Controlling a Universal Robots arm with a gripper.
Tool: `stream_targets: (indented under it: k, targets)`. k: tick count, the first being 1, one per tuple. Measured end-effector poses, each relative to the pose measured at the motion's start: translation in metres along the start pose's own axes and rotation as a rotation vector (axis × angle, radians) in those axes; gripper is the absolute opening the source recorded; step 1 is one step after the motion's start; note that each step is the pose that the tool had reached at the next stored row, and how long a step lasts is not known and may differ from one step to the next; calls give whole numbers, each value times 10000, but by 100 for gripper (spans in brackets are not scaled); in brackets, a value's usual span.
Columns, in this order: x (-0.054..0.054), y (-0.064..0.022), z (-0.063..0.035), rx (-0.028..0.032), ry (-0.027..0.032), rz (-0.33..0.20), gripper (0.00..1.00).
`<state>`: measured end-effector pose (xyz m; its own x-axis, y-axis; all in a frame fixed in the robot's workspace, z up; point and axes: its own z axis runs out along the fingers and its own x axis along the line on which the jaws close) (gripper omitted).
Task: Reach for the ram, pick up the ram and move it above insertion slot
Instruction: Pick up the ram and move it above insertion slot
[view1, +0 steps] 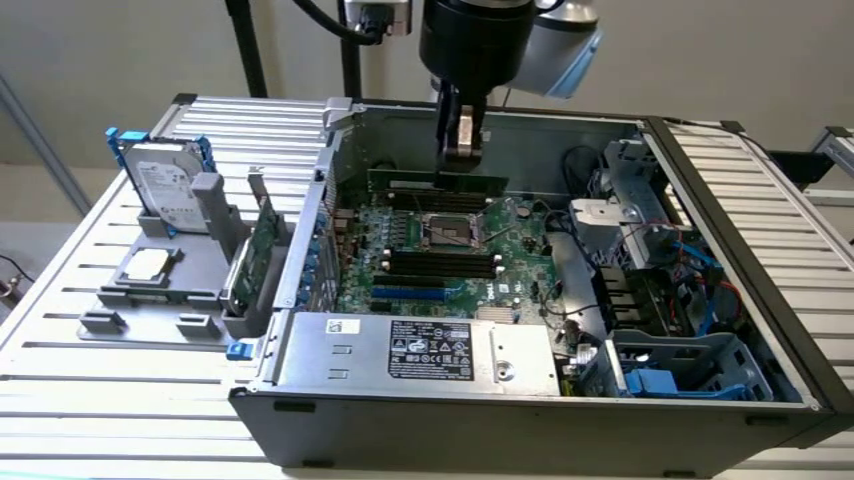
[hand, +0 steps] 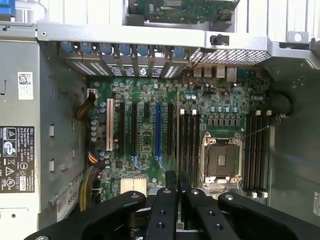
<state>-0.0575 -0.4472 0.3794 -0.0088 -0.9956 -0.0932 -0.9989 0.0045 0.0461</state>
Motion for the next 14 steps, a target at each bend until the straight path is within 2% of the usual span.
stream_targets:
  k: [8, 14]
  targets:
    - [-98, -21, 17, 5, 18, 55, 13]
    - [-108, -24, 18, 6, 23, 57, 13]
